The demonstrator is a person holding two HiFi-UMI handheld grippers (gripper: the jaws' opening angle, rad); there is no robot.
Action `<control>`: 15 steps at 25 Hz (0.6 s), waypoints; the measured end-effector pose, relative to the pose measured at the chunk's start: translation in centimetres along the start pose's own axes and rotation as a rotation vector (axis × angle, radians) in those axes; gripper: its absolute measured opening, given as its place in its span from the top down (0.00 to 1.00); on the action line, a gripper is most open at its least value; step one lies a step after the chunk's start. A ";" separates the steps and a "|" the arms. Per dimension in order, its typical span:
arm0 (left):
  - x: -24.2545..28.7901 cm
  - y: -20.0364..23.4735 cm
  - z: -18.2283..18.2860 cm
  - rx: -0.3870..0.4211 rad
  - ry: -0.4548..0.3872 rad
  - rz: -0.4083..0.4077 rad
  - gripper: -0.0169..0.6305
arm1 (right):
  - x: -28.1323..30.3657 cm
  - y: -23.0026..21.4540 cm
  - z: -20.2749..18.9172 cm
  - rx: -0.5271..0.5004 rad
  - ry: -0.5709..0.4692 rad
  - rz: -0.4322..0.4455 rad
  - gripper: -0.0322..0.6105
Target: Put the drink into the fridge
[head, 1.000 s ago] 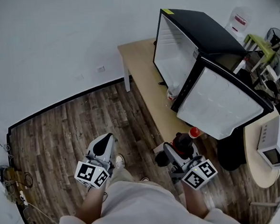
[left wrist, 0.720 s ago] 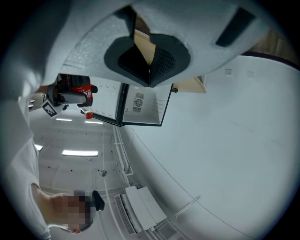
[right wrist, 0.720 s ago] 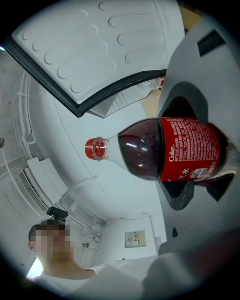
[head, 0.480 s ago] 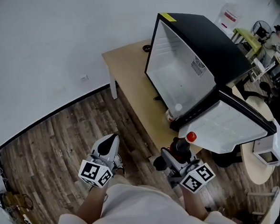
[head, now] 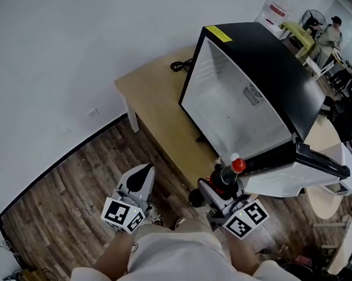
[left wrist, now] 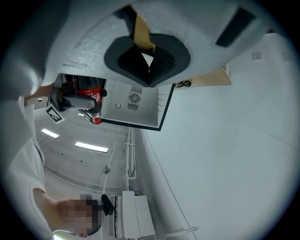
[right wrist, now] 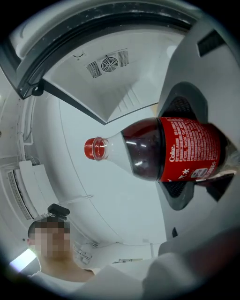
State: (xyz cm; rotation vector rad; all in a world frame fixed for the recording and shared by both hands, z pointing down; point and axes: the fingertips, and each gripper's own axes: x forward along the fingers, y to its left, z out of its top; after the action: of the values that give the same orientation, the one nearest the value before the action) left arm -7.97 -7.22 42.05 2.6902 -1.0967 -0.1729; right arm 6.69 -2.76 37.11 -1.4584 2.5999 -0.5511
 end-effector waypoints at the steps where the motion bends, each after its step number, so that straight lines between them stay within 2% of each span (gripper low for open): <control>1: 0.7 0.3 0.0 -0.006 0.000 -0.005 0.95 | 0.5 -0.3 0.3 -0.009 -0.002 -0.006 0.47; 4: 2.6 0.9 0.1 -0.008 0.005 -0.010 0.95 | 1.6 -1.6 1.1 -0.036 -0.008 -0.018 0.47; 12: 6.0 2.2 2.9 0.080 -0.001 0.025 0.95 | 4.4 -6.2 4.0 -0.098 -0.052 -0.037 0.47; 15: 6.8 3.0 3.7 0.083 -0.005 0.050 0.95 | 6.2 -7.4 5.1 -0.106 -0.074 -0.034 0.47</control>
State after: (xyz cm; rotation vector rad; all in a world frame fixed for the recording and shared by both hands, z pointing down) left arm -5.81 -14.69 39.07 2.7328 -1.1962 -0.1278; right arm 10.64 -12.80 35.61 -1.5255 2.5877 -0.3599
